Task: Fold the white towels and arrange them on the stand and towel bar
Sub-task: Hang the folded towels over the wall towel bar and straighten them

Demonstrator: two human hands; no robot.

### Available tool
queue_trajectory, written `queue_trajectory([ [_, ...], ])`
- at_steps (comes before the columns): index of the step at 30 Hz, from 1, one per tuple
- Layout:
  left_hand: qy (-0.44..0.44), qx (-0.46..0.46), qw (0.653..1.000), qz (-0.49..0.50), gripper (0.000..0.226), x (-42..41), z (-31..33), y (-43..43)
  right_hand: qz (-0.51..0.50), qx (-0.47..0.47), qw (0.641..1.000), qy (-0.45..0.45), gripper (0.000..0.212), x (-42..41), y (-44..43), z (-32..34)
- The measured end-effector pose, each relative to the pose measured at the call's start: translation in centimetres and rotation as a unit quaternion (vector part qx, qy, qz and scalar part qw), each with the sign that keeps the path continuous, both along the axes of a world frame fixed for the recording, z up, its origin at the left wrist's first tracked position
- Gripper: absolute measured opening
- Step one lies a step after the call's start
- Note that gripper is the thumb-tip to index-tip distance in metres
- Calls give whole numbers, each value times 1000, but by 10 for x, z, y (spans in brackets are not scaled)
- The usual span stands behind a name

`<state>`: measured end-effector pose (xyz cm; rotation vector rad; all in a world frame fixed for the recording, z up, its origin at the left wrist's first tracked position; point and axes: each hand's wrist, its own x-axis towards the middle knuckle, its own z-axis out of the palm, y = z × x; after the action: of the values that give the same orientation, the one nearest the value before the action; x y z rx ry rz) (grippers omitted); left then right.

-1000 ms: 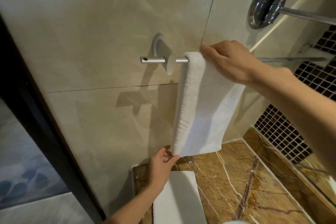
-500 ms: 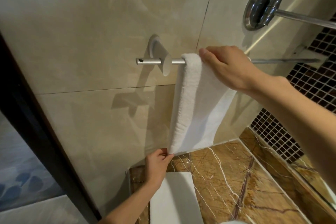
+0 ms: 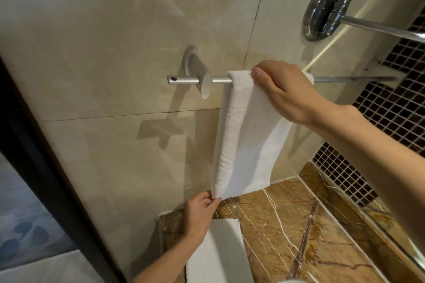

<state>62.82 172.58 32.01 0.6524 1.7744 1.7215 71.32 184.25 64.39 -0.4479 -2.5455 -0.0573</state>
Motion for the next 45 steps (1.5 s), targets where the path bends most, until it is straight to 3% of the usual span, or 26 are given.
queue_trajectory([
  [8, 70, -6, 997, -29, 15, -1, 4, -4, -13, -43, 998, -33, 43, 0, 2, 8],
  [13, 74, -4, 997, -21, 23, 1, 3, -2, -23, -52, 997, -42, 47, -1, 6, 11],
  [17, 63, 0, 998, -26, 13, 1, -2, -1, -32, -58, 996, -55, 50, -2, 10, 12],
  [28, 53, -3, 998, -30, 25, -1, -9, 1, -59, -53, 995, -59, 55, -3, 15, 13],
  [35, 63, -27, 998, -15, 19, 0, -7, 7, -9, 25, 999, 24, 46, 13, 4, 3],
  [45, 33, -17, 999, -25, 10, 0, -5, 17, 6, 28, 998, 58, 38, 24, 7, -7],
])
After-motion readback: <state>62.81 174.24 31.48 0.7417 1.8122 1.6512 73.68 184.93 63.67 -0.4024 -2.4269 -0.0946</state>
